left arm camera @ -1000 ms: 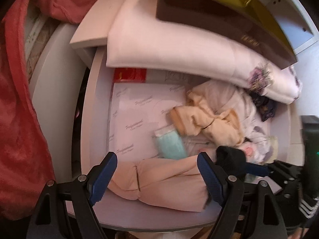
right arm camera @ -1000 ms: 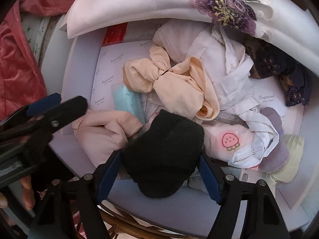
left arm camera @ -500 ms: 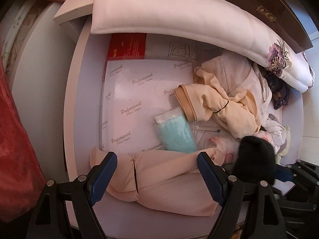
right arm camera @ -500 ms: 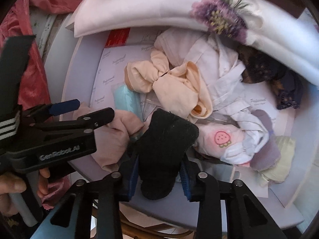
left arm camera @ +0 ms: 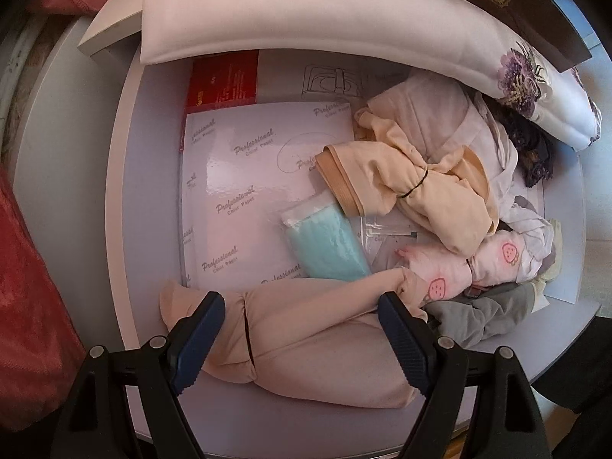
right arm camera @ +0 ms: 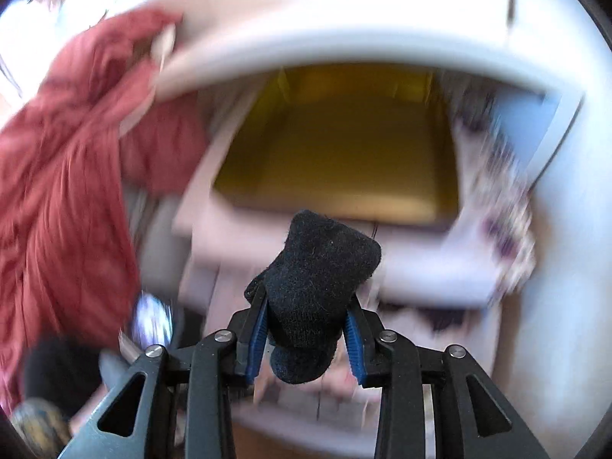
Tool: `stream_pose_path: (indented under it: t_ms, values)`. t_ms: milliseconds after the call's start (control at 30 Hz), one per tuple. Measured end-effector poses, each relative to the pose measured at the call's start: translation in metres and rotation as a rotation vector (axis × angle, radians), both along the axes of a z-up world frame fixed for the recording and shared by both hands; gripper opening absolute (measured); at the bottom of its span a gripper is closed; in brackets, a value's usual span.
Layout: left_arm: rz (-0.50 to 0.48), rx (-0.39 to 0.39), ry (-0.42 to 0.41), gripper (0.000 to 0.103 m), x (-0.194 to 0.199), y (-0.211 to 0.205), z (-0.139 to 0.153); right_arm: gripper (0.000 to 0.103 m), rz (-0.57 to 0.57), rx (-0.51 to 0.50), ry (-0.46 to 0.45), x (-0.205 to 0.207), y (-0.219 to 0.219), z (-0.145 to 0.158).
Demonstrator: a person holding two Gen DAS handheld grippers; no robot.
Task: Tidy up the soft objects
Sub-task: 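Lift the black sock into the gold tray and open the right tool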
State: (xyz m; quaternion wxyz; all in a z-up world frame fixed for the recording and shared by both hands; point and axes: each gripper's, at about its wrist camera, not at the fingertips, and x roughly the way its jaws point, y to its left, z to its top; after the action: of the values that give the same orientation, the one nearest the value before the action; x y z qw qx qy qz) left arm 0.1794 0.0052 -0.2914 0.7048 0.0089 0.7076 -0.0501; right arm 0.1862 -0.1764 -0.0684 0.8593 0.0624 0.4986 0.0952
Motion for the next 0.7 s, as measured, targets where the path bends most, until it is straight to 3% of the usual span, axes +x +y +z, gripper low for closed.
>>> stream_pose_path:
  t_ms: [133, 300, 533, 700]
  values:
    - [-0.001, 0.004, 0.002, 0.084, 0.003, -0.002, 0.005, 0.038, -0.055, -0.076, -0.034, 0.051, -0.006, 0.010]
    - [-0.002, 0.007, 0.003, 0.084, 0.004, -0.002, 0.007, 0.039, -0.104, -0.210, 0.004, 0.095, -0.009, -0.020]
    - [-0.015, 0.015, 0.001, 0.084, 0.002, -0.004, 0.011, 0.045, -0.108, -0.349, 0.007, 0.119, -0.006, -0.051]
    - [-0.016, 0.016, 0.001, 0.084, 0.001, -0.006, 0.011, 0.052, -0.113, -0.378, -0.002, 0.126, -0.006, -0.058]
